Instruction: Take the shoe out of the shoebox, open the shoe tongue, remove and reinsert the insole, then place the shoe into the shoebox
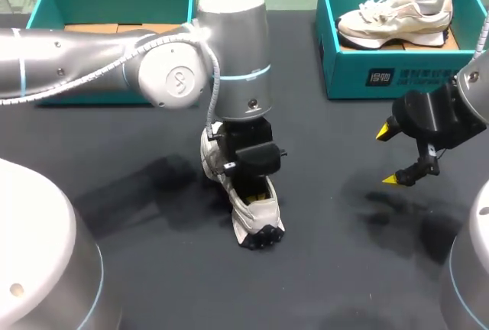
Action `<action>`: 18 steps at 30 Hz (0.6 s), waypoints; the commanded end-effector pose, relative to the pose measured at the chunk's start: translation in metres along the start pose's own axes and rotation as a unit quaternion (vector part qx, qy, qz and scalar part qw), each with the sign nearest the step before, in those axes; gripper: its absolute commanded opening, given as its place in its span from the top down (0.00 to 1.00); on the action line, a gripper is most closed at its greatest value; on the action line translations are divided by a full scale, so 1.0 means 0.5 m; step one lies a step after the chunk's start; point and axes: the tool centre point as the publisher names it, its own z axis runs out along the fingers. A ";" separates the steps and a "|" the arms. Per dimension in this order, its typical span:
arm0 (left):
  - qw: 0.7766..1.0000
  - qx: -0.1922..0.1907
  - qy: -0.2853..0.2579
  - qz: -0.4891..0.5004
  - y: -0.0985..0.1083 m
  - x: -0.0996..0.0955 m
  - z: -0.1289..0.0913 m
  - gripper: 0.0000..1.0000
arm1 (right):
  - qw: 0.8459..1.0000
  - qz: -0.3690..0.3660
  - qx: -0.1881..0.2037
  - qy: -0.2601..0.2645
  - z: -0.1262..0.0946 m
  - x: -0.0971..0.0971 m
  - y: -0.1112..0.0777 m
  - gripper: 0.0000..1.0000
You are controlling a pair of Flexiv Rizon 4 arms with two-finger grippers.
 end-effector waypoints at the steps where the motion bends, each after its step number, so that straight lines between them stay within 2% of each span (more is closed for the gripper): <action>1: 0.999 0.016 -0.033 0.003 -0.019 0.012 -0.016 1.00 | 1.000 0.000 0.001 -0.001 0.001 0.003 -0.001 0.00; 5: 0.999 0.026 -0.037 0.003 -0.039 -0.003 -0.016 1.00 | 1.000 0.000 0.001 -0.001 0.001 0.003 -0.001 0.00; 13: 0.998 0.046 -0.030 -0.026 -0.047 -0.023 0.005 1.00 | 1.000 0.000 0.001 -0.001 0.001 0.003 -0.001 0.00; 18: 0.999 0.038 -0.019 -0.026 -0.050 -0.029 0.030 1.00 | 1.000 0.000 0.001 -0.001 0.001 0.003 -0.001 0.00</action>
